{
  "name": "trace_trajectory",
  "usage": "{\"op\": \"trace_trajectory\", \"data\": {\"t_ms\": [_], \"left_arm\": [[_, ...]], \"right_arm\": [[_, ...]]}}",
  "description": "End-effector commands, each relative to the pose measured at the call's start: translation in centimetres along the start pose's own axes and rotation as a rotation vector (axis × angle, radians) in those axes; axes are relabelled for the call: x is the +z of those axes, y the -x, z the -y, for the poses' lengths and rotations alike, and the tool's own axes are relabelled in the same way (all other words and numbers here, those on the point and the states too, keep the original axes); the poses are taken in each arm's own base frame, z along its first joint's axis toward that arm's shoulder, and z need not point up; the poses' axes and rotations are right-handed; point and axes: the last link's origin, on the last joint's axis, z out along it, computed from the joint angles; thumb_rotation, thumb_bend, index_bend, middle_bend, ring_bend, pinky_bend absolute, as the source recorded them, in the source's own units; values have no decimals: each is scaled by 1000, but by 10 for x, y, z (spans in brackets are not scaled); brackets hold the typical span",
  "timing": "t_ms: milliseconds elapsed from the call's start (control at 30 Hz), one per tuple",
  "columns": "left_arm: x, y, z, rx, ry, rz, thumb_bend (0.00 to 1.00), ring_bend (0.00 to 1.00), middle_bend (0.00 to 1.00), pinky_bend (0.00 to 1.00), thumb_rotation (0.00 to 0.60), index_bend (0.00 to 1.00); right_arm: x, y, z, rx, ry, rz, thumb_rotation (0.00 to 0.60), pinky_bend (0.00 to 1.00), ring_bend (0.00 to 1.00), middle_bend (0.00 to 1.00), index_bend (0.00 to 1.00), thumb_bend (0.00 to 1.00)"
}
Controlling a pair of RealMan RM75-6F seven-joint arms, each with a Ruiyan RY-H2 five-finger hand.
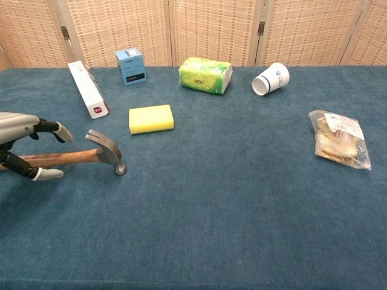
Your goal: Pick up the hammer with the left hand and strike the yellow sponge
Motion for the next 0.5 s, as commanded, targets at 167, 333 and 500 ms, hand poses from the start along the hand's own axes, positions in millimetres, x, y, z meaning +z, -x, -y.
{"op": "trace_trajectory", "data": {"t_ms": [167,333,500], "left_arm": [[10,11,-2,13,-45,-1,323,138,303,241,348,289],[12,17,-2,12,-58,-5,349,183,346,241,415,317],[13,19,-1,0,-59,-18,391,234,378,241,485,344]], "right_arm": [[1,-1,-1,-1,1,1,600,129,150,361,253,237],[1,-1,0,-1,0,2,600,129,150,362,253,237],[2,-1,0,-3,1,4,600,129,150,362,253,237]]}}
